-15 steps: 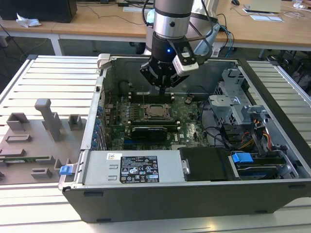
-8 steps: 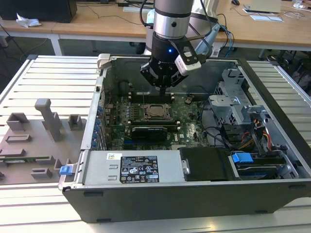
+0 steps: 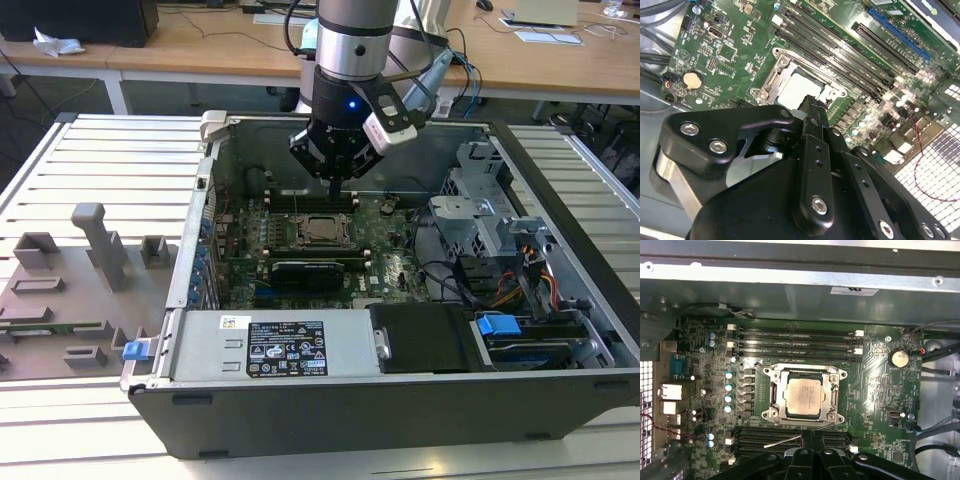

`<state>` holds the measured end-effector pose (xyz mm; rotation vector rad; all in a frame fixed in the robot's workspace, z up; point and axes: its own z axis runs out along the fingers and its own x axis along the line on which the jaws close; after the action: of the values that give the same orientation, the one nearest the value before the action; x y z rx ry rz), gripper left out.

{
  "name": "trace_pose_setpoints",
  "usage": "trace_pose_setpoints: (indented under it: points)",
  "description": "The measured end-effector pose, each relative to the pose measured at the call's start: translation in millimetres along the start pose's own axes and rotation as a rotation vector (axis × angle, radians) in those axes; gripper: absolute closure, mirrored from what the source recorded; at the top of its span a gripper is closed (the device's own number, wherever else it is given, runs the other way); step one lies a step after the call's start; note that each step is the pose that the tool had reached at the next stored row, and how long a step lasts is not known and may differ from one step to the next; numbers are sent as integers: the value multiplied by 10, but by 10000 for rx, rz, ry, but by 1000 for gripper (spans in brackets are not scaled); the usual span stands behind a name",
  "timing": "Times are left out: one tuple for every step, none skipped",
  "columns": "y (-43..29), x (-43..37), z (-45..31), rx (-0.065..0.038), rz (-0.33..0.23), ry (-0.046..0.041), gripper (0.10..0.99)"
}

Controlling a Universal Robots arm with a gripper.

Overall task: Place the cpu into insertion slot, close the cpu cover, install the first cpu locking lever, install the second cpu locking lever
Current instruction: 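Install the first cpu locking lever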

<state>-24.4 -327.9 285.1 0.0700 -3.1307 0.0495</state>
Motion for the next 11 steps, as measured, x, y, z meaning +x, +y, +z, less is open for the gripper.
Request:
trace_pose_setpoints:
  points:
    - [0, 0, 0, 0, -61, -2, 980]
    - [0, 0, 0, 1, -191, -6, 980]
    - [0, 0, 0, 3, -279, -9, 980]
    - [0, 0, 0, 3, -332, -11, 980]
    - [0, 0, 0, 4, -385, -12, 980]
    - [0, 0, 0, 4, -445, -14, 980]
    - [0, 0, 0, 5, -515, -16, 980]
    - [0, 0, 0, 7, -666, -21, 980]
    - [0, 0, 0, 7, -771, -25, 980]
    - [0, 0, 0, 8, -823, -26, 980]
    - [0, 0, 0, 9, -876, -28, 980]
